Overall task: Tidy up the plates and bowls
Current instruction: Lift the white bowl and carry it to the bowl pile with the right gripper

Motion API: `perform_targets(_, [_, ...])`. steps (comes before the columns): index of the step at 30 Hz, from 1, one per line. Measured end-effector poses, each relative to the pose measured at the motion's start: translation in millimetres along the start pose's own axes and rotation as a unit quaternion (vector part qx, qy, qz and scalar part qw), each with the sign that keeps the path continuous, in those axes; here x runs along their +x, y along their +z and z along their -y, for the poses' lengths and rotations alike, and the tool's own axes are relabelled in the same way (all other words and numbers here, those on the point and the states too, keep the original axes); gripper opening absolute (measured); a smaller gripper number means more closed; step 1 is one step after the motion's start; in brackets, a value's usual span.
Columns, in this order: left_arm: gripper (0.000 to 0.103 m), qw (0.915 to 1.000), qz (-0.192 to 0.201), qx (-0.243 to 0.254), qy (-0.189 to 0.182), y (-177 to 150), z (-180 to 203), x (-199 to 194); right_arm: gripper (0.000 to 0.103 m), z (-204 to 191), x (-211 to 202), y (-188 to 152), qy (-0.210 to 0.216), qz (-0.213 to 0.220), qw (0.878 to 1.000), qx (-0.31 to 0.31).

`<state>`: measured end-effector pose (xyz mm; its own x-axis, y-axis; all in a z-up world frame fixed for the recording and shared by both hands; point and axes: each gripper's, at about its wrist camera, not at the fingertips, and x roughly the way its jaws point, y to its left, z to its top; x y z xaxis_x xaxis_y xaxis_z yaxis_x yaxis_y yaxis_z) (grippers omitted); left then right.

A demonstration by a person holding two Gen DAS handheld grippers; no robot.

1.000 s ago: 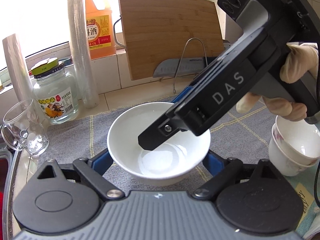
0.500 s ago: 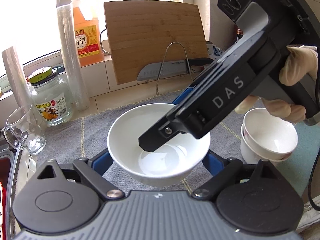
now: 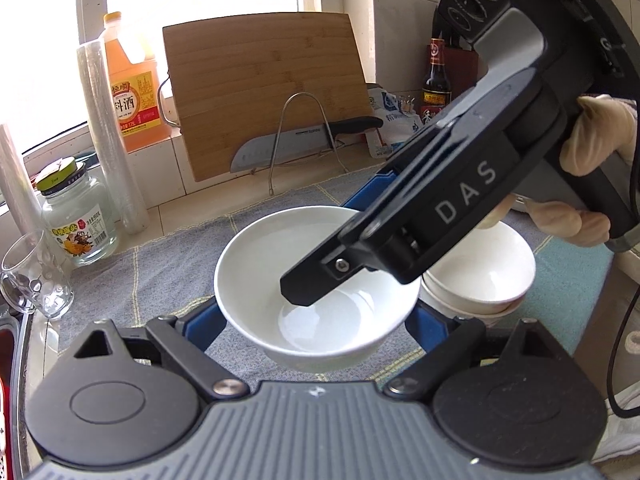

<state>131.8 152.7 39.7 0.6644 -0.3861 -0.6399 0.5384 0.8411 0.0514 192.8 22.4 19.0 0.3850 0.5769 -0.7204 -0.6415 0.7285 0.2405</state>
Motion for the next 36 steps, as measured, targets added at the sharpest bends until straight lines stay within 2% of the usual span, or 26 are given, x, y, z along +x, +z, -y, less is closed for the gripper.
perform_targets(13, [0.095, 0.9979, 0.019, 0.039, -0.048, 17.4, 44.2, 3.7, 0.078, 14.7, -54.9, -34.0, -0.05, 0.028, 0.998, 0.031])
perform_targets(21, [0.095, 0.994, 0.025, 0.057, -0.09, 29.1, 67.5, 23.8, 0.078, 37.2, -79.4, -54.6, -0.09, 0.037, 0.993, 0.062])
perform_targets(27, [0.095, 0.9921, 0.019, 0.059, -0.109, 30.2, 81.7, 42.7, 0.078, 53.9, -82.9, -68.3, -0.107, 0.033, 0.99, 0.087])
perform_targets(36, [0.095, 0.9917, -0.004, 0.058, -0.115, 26.0, 89.4, 57.4, 0.078, 62.1, -73.5, -80.9, -0.113, 0.019, 0.989, 0.092])
